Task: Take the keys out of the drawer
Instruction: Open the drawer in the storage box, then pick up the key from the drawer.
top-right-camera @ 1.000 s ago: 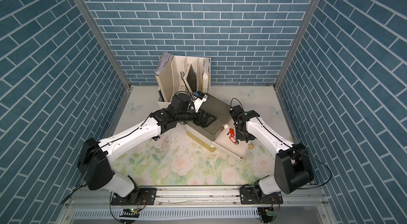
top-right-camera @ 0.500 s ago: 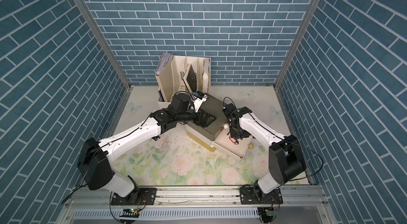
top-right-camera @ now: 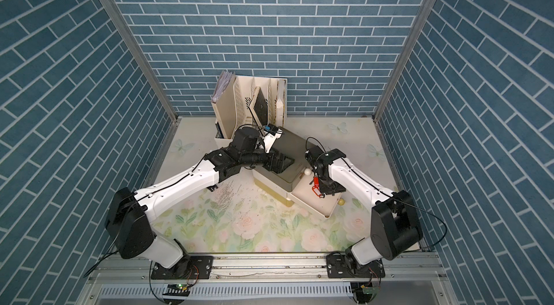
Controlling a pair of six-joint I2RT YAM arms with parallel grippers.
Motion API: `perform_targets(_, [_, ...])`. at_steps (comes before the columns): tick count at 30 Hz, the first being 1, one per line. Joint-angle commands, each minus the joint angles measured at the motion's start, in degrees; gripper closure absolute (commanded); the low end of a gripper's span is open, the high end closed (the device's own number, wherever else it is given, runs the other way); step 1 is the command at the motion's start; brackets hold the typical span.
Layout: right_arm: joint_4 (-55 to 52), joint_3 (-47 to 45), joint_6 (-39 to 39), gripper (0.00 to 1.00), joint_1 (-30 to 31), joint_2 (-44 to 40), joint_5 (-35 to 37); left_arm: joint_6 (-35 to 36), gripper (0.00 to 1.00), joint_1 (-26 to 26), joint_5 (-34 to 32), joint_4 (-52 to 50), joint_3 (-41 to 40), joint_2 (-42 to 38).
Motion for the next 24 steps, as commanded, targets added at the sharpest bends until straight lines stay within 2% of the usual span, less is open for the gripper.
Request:
perform_targets(1, [-5.4, -2.7, 2.9, 0.67, -0.5, -2.2, -0.2, 0.1, 0.00, -0.1, 0.0, -3.5, -1.7, 0.8])
perform_targets(10, [-5.8, 0.9, 2.0, 0.67, -0.5, -3.7, -1.0, -0.1, 0.00, -0.1, 0.4, -3.0, -1.7, 1.3])
perform_targets(17, [8.9, -0.6, 0.1, 0.66, -1.6, -11.3, -16.5, 0.1, 0.00, -0.1, 0.0, -3.5, -1.9, 1.0])
perform_targets(24, [17.2, -4.5, -0.6, 0.66, -5.5, -14.6, -21.2, 0.2, 0.00, 0.0, -0.2, -4.1, -1.7, 0.8])
